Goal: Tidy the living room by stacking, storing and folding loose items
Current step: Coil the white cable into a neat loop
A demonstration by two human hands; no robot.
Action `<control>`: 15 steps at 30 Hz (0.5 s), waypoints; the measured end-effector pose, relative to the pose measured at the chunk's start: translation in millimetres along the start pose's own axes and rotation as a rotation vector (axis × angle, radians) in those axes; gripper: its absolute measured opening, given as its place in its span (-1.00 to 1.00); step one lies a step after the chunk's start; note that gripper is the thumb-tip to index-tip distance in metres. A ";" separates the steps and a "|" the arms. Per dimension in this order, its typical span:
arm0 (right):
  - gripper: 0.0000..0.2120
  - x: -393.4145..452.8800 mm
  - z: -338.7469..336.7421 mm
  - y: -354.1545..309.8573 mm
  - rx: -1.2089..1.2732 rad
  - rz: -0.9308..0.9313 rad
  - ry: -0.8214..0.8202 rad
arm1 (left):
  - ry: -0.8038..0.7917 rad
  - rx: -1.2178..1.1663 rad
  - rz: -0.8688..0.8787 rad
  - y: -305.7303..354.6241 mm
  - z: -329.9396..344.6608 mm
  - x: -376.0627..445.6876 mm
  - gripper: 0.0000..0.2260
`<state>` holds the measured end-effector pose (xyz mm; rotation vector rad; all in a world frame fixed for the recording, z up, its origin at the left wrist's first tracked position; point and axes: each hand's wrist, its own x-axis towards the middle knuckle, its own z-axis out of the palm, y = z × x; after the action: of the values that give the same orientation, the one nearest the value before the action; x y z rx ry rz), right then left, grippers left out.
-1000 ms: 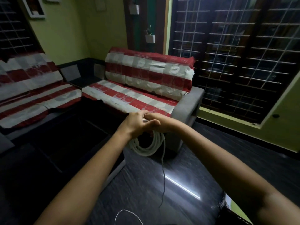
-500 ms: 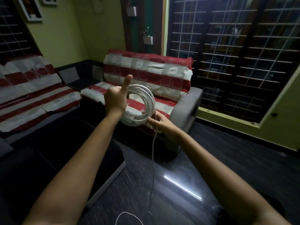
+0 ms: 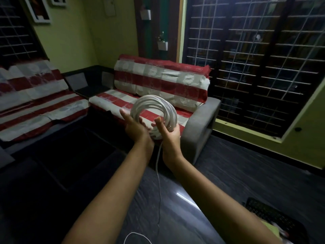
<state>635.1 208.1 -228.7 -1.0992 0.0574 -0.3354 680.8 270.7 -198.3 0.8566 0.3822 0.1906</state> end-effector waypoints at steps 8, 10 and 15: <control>-0.88 19.4 -9.5 -13.4 -0.228 -0.143 0.074 | -0.009 0.289 -0.035 -21.9 -20.3 -11.2 -0.32; -0.95 26.0 -13.5 -27.1 -0.305 -0.144 -0.019 | -0.011 0.483 0.212 -17.8 -31.4 -5.3 -0.20; -0.93 34.9 -12.2 -64.0 -0.880 -0.076 -0.383 | -0.463 0.933 0.985 36.1 -25.0 -9.9 -0.11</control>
<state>650.4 161.2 -173.7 -2.0262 -0.1973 -0.1535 661.2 308.3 -183.1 1.9247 -0.4774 0.7373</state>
